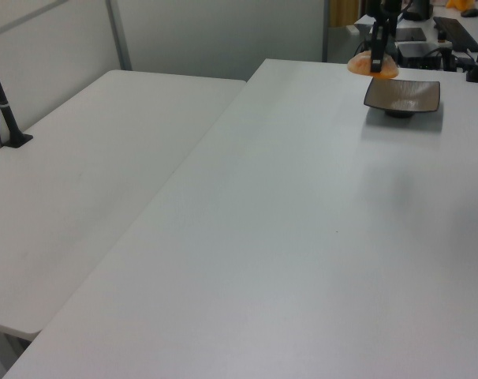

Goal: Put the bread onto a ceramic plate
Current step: 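Carry the bread roll over to the dark square plate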

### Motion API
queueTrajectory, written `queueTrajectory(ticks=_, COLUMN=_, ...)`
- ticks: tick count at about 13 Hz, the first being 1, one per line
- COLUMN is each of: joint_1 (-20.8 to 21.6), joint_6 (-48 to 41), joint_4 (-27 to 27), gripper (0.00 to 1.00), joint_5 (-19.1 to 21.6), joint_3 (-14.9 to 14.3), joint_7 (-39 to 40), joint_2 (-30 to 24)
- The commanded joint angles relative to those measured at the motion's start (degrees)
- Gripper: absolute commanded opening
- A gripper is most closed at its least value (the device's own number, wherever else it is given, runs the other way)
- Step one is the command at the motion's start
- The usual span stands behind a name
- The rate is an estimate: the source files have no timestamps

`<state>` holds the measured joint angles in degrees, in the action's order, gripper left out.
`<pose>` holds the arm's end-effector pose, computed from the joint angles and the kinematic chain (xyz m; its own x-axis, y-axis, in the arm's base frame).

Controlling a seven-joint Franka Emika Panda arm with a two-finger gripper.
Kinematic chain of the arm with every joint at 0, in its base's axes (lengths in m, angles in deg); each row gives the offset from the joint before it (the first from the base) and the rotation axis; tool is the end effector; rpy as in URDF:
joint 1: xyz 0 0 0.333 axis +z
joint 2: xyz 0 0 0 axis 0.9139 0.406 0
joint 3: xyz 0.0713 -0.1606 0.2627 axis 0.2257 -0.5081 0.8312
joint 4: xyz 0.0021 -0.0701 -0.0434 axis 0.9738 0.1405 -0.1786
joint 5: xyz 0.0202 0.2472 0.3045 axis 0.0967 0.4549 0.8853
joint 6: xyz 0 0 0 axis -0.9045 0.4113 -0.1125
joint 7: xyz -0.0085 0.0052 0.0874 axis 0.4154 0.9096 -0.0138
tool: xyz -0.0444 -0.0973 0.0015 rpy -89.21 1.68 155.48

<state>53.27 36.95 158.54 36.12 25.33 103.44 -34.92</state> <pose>0.5559 -0.0605 0.5663 0.9774 0.2101 0.0226 0.2097 -0.9776 0.0184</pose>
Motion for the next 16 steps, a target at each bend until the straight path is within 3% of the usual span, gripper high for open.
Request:
queueTrajectory(ticks=1, joint_1=-5.3, joint_6=1.7, joint_4=-0.6, gripper=0.26, joint_5=0.5, joint_3=-1.0, joint_7=10.0, joint_2=2.4)
queueTrajectory(ticks=10, joint_1=-11.0, joint_6=15.4, joint_4=-0.6, gripper=0.26, joint_5=0.0, joint_3=-9.4, joint_7=27.6, joint_2=13.3)
queueTrajectory(ticks=16, joint_1=-12.2, joint_6=19.2, joint_4=-0.6, gripper=0.27, joint_5=-1.0, joint_3=-11.3, joint_7=29.9, joint_2=19.1)
